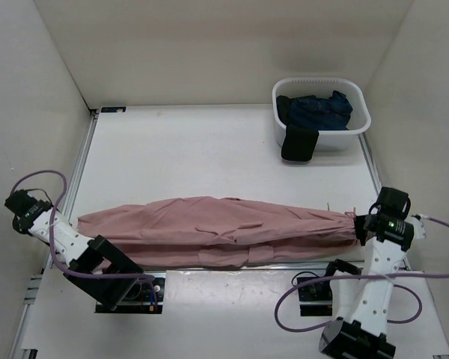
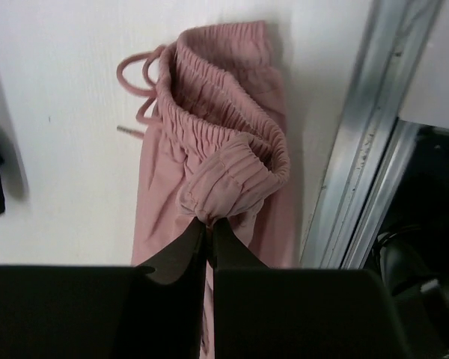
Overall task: Fold and stack the trousers
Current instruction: Fold the trousers
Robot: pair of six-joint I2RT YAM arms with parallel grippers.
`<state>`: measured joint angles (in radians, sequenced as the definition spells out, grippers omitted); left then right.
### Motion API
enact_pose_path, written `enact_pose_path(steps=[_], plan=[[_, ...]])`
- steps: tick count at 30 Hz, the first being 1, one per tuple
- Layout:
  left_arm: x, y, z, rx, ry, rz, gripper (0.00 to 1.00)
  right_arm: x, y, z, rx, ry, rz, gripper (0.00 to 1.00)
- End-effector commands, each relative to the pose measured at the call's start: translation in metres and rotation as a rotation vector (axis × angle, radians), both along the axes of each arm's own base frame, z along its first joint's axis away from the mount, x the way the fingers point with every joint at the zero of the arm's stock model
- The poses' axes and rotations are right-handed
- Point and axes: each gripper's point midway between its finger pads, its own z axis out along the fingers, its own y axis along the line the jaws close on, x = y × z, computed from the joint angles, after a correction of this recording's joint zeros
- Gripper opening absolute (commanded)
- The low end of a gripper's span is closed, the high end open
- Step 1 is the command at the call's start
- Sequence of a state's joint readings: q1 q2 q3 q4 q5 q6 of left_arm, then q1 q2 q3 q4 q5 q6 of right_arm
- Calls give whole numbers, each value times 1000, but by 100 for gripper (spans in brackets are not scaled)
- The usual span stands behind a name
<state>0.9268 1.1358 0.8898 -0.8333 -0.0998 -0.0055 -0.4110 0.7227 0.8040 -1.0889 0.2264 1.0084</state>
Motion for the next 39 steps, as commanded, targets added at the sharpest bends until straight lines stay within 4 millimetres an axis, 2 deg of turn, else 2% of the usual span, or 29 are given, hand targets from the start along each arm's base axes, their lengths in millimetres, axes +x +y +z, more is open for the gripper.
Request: enact_pose_path(steps=[1, 3, 7, 10, 12, 13, 14, 15, 16, 17, 18, 20, 21, 22, 24, 25, 26, 27, 28, 29, 30, 31, 32, 33, 34, 35, 37, 38, 39], plan=[[-18, 21, -5, 66, -5, 96, 14, -29, -21, -3, -100, 26, -201, 0], [-22, 21, -19, 24, 25, 106, 14, -31, -22, -14, -102, 35, -214, 0], [-26, 22, -25, 6, 47, 119, 14, -28, -18, -32, -49, 110, -197, 0], [-26, 22, -25, 6, 47, 119, 14, -30, -21, -35, -59, 139, -214, 0], [-26, 22, -25, 6, 47, 119, 14, -27, -27, -26, -82, 115, -240, 0], [-28, 19, -30, -5, 55, 119, 14, -31, -30, -26, -100, 132, -250, 6], [-29, 17, -30, -4, 54, 119, 14, -33, -31, -23, -109, 126, -264, 23], [-33, 11, -37, -26, 70, 118, 16, -33, -31, -23, -109, 126, -264, 45], [-34, 12, -34, -13, 70, 123, 33, -34, -32, -22, -120, 134, -258, 79], [-39, 4, -39, -43, 91, 122, 40, -33, -33, -19, -128, 131, -244, 87], [-36, 3, -34, -47, 76, 114, 50, -28, -37, -10, -157, 114, -199, 93], [-29, -2, -20, -68, 35, 90, 67, -5, -44, 9, -202, 43, -126, 99], [-29, -16, -13, -130, 33, 72, 75, 4, -46, 16, -228, 53, -33, 99], [-9, -13, 16, -116, -66, 28, 81, 26, -47, 40, -244, -34, 22, 99], [5, -19, 44, -128, -148, -18, 88, 51, -40, 55, -258, -55, 180, 94], [20, -28, 68, -129, -222, -80, 88, 66, -36, 73, -268, -105, 233, 91], [28, -34, 74, -138, -240, -116, 88, 82, -21, 80, -267, -142, 324, 85], [34, -41, 78, -134, -254, -153, 88, 94, -9, 79, -251, -141, 393, 83], [43, -55, 80, -146, -260, -219, 83, 103, 5, 80, -247, -153, 459, 76], [46, -65, 71, -179, -250, -248, 80, 111, 36, 77, -235, -159, 582, 69], [47, -72, 64, -199, -237, -270, 77, 119, 54, 69, -216, -144, 646, 59], [52, -79, 55, -217, -209, -305, 75, 120, 72, 60, -198, -123, 685, 56], [46, -79, 32, -241, -127, -292, 75, 116, 97, 47, -204, -83, 761, 51], [48, -76, 21, -227, -92, -300, 73, 103, 102, 26, -191, 26, 760, 34], [45, -78, 8, -231, -42, -303, 71, 93, 116, 14, -162, 62, 734, 27], [37, -87, -16, -259, 48, -324, 68, 75, 117, -11, -141, 136, 728, 21], [42, -88, -31, -226, 73, -357, 68, 67, 132, -38, -71, 141, 723, 11], [45, -90, -39, -194, 110, -392, 68, 53, 130, -60, -48, 192, 709, 7], [42, -94, -51, -184, 137, -411, 68, 53, 133, -67, -29, 179, 697, 6]])
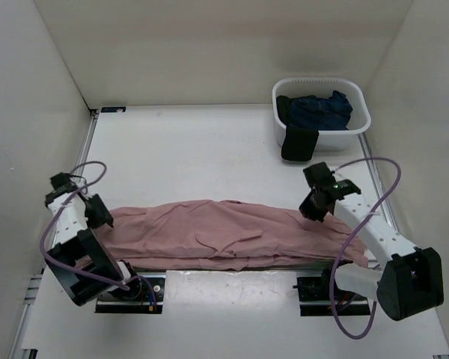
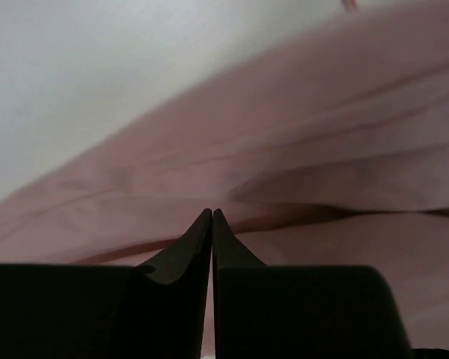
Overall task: Fold and stack the trousers
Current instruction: Fold the trousers
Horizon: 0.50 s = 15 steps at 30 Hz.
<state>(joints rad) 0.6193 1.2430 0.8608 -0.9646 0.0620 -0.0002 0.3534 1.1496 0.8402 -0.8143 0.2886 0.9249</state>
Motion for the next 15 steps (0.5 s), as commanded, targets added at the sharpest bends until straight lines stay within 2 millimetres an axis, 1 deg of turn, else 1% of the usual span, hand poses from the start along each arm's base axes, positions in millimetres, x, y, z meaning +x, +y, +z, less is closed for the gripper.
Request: enact_pose_path(steps=[1, 2, 4, 5, 6, 7, 9, 10, 11, 12, 13, 15], plan=[[3, 3, -18, 133, 35, -69, 68, -18, 0, -31, 48, 56, -122, 4], [12, -1, -22, 160, 31, -113, 68, -24, 1, -43, 49, 88, -128, 3], [10, 0, -35, 186, 83, -134, 68, -23, 1, -49, 49, 116, -135, 0], [18, 3, -37, 204, 69, -142, 68, -27, 0, -58, 31, 157, -137, 0], [21, 1, -43, 197, 80, -158, 68, -27, -3, -62, 9, 170, -142, 0], [27, 3, -44, 202, 72, -158, 68, -24, -8, -66, -7, 171, -159, 0], [37, -2, -50, 198, 80, -194, 67, -20, -16, -79, -44, 201, -178, 0], [49, -1, -48, 208, 58, -202, 67, -10, -19, -85, -45, 205, -198, 0], [55, -1, -47, 211, 52, -211, 67, -7, -22, -88, -50, 221, -212, 0], [66, 0, -47, 213, 47, -219, 67, 10, -27, -83, -74, 184, -232, 0], [74, 0, -46, 218, 36, -229, 67, 17, -32, -87, -102, 196, -250, 0], [86, 4, -45, 219, 34, -229, 65, 37, -36, -80, -139, 161, -252, 0]])
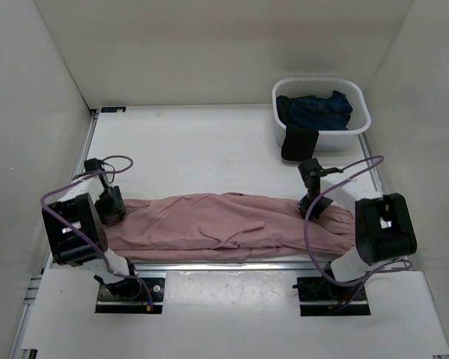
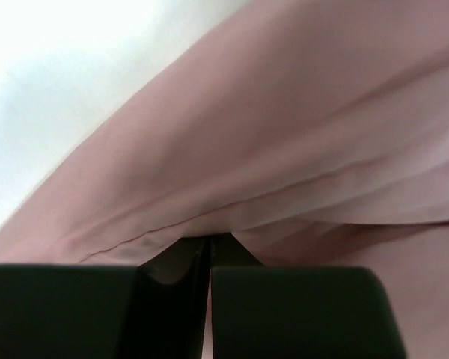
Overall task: Fold and stack the trousers
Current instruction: Fold the trousers
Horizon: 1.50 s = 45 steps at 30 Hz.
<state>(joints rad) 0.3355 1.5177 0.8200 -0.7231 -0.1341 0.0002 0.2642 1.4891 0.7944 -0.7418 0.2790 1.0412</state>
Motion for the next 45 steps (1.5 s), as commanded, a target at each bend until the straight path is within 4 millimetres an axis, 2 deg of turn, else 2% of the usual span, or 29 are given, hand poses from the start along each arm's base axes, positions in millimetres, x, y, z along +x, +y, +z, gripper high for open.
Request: enact_pose_path(steps=[1, 3, 4, 7, 8, 9, 11, 12, 13, 14, 15, 16, 17, 18, 19, 20, 22, 23, 24, 25, 26, 27, 31, 37, 39, 43, 44, 45], plan=[[59, 18, 18, 68, -131, -14, 65, 65, -15, 10, -111, -149, -34, 0], [69, 22, 19, 70, -135, -14, 65, 82, -13, 19, -121, -176, -5, 0], [75, 20, 20, 71, -140, -23, 65, 99, -9, 29, -115, -209, 5, 0], [85, 24, 29, 81, -171, -23, 65, 112, -4, 51, -102, -229, 45, 0], [85, 24, 29, 81, -171, -23, 67, 110, -2, 54, -90, -229, 56, 7], [86, 24, 32, 84, -179, -23, 68, 108, 0, 68, -71, -259, 56, 14], [77, 21, 31, 76, -156, -23, 68, 90, -3, 76, -64, -251, 59, 33], [76, 21, 34, 77, -159, -23, 69, 81, -9, 94, -68, -300, 33, 66], [71, 19, 33, 74, -149, -23, 69, 71, -16, 99, -69, -310, -22, 79], [63, 17, 33, 69, -136, -24, 70, 47, -27, 95, -87, -263, -58, 87], [61, 14, 33, 59, -141, -27, 70, 35, -32, 111, -70, -319, -97, 94], [55, 12, 33, 56, -132, -27, 70, 24, -36, 114, -57, -337, -152, 97], [54, 9, 37, 49, -150, -30, 71, 6, -44, 105, -59, -319, -200, 98], [46, 5, 33, 35, -135, -33, 71, -10, -45, 113, -24, -363, -238, 98], [40, 3, 32, 31, -124, -33, 71, -17, -44, 111, 18, -387, -319, 98], [36, -2, 33, 12, -135, -38, 71, -32, -38, 103, 81, -408, -358, 99], [31, -4, 34, 10, -133, -38, 71, -44, -37, 89, 127, -425, -459, 99], [28, -5, 33, 10, -131, -38, 73, -50, -37, 74, 158, -452, -537, 99], [28, -5, 33, 10, -131, -38, 73, -35, -37, 75, 190, -535, -556, 99], [25, -6, 33, 7, -121, -38, 73, -28, -40, 71, 191, -582, -574, 99], [23, -6, 32, 3, -111, -38, 73, -27, -43, 57, 185, -597, -603, 99], [22, -7, 32, 3, -111, -38, 73, -14, -47, 60, 191, -661, -627, 99], [21, -7, 35, 4, -112, -38, 73, 0, -75, 44, 24, -659, -678, 99], [15, -7, 30, 6, -92, -36, 73, 25, -93, 38, -30, -655, -709, 99], [14, -7, 28, 3, -83, -36, 73, 28, -98, 38, -45, -631, -714, 99], [16, -7, 26, 0, -75, -35, 73, 27, -102, 17, -62, -508, -691, 99], [16, -7, 26, 0, -75, -35, 73, 26, -97, 12, -32, -479, -692, 97], [15, -7, 23, -3, -65, -35, 73, 22, -99, 3, -25, -433, -702, 84]])
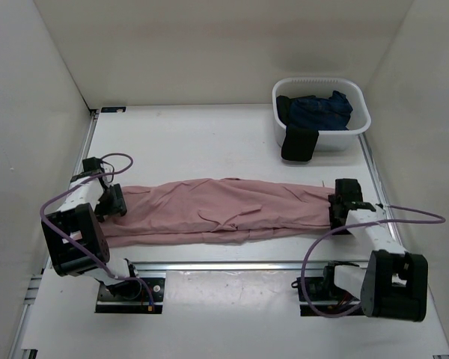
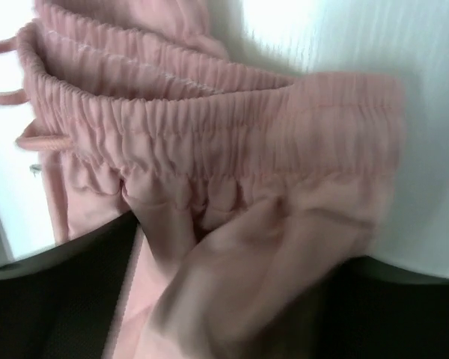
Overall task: Fold and stack the trousers
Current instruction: Fold the trousers
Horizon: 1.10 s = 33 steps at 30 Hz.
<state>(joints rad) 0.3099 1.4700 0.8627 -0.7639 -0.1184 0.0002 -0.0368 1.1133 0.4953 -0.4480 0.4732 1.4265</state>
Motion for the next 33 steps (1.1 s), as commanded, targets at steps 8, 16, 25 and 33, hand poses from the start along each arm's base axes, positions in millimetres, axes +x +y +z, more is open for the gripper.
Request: enact_pose_path(steps=[8, 16, 25, 33], plan=[[7, -5, 1, 2, -12, -25, 73, -17, -30, -5, -53, 180, 46, 0], [14, -43, -1, 32, 5, -196, 73, 49, -23, 156, -610, 80, 423, 0], [20, -59, -1, 23, 57, -261, 73, 31, 240, 222, -916, -169, 969, 0], [18, -64, -3, 19, 84, -283, 73, -12, 373, 216, -1019, -193, 1162, 0]])
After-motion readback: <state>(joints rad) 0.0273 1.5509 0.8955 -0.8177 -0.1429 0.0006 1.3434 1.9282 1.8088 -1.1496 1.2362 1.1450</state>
